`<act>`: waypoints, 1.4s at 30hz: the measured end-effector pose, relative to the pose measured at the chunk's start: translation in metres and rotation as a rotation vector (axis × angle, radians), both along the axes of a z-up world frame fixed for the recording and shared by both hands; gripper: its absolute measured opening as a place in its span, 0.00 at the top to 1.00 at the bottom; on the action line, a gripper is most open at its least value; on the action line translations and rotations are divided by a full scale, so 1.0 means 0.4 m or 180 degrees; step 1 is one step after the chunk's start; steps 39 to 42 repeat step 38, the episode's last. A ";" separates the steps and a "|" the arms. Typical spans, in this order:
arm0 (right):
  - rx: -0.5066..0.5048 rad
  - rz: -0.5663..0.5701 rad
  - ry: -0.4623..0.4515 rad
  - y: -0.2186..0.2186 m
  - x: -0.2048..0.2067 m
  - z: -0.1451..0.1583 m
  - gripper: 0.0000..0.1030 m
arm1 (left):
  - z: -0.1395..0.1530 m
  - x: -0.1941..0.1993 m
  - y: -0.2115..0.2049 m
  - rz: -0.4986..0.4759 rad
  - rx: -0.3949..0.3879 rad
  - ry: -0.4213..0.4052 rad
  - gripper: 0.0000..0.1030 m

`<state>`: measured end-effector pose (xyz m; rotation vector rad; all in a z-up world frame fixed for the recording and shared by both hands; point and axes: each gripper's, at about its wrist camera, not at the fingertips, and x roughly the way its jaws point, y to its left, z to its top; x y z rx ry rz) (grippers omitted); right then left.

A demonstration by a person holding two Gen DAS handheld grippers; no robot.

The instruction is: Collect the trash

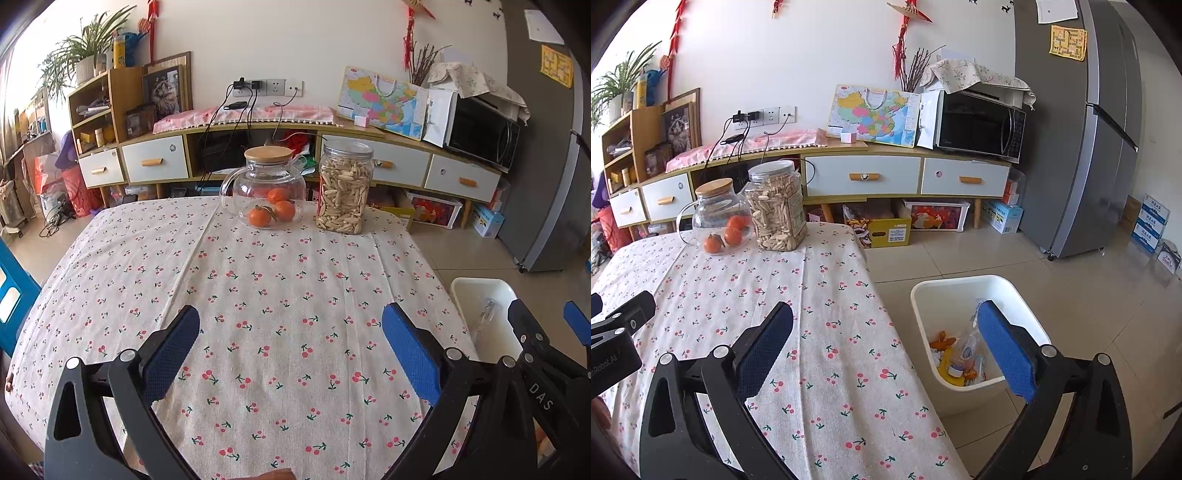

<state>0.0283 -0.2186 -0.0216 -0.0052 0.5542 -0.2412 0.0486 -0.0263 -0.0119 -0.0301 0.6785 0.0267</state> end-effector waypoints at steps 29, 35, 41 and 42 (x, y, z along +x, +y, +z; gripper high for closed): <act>0.0031 0.0038 0.0073 0.007 0.007 -0.016 0.07 | -0.012 0.001 -0.012 -0.0069 -0.0009 -0.0005 0.13; 0.0024 0.0045 0.0069 0.006 0.006 -0.015 0.07 | -0.015 0.006 -0.010 -0.0057 -0.0042 0.0063 0.11; 0.0029 0.0036 0.0062 0.005 0.006 -0.014 0.07 | -0.017 0.004 -0.009 -0.0071 -0.0066 0.0080 0.10; 0.0029 0.0036 0.0062 0.005 0.006 -0.014 0.07 | -0.017 0.004 -0.009 -0.0071 -0.0066 0.0080 0.10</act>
